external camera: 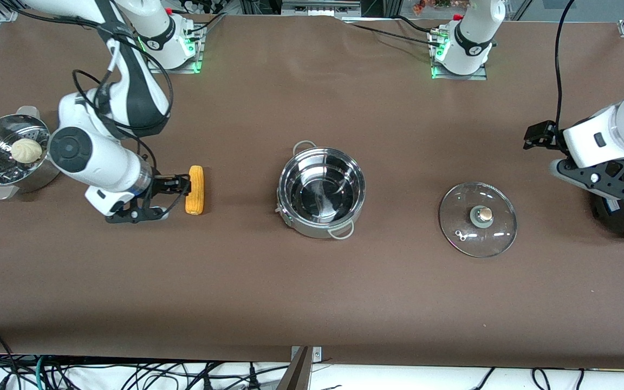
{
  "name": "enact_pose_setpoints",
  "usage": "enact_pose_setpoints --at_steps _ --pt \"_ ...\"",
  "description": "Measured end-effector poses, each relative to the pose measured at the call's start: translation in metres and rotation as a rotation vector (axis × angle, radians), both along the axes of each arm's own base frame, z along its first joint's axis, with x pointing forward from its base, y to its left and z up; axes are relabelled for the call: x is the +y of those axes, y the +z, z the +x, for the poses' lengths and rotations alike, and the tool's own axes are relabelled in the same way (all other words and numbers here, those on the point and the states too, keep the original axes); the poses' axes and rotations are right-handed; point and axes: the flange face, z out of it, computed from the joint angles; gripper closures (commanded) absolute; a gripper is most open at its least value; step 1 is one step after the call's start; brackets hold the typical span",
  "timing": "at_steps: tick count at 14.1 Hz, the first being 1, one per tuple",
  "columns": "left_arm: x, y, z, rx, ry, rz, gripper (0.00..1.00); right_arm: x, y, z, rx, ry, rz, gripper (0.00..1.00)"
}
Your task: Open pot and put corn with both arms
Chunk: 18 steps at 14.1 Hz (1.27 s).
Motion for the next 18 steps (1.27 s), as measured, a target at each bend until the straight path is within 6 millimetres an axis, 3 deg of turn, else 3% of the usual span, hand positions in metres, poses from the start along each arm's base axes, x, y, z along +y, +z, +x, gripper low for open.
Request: enact_pose_setpoints --at_steps 2,7,10,12,15,18 --pt "-0.001 0.013 -0.005 -0.021 0.015 -0.008 0.0 0.002 -0.03 -0.008 -0.009 -0.007 0.0 0.0" --pt "0.032 0.06 -0.028 -0.198 0.115 0.027 0.0 -0.002 -0.097 -0.039 -0.045 -0.016 0.004 0.0" --pt "0.015 0.064 -0.047 -0.247 0.221 0.047 0.0 -0.007 -0.12 -0.057 -0.029 -0.018 -0.003 0.05" --pt "0.006 0.053 -0.049 -0.275 0.272 0.05 0.0 -0.009 -0.127 -0.063 -0.028 -0.019 -0.004 0.18" --pt "0.022 0.035 -0.052 -0.275 0.319 0.034 0.0 -0.012 -0.138 -0.071 -0.035 -0.021 -0.003 0.48" --pt "0.029 0.037 -0.052 -0.279 0.332 0.033 0.0 -0.013 -0.149 -0.075 -0.032 -0.022 -0.004 0.69"
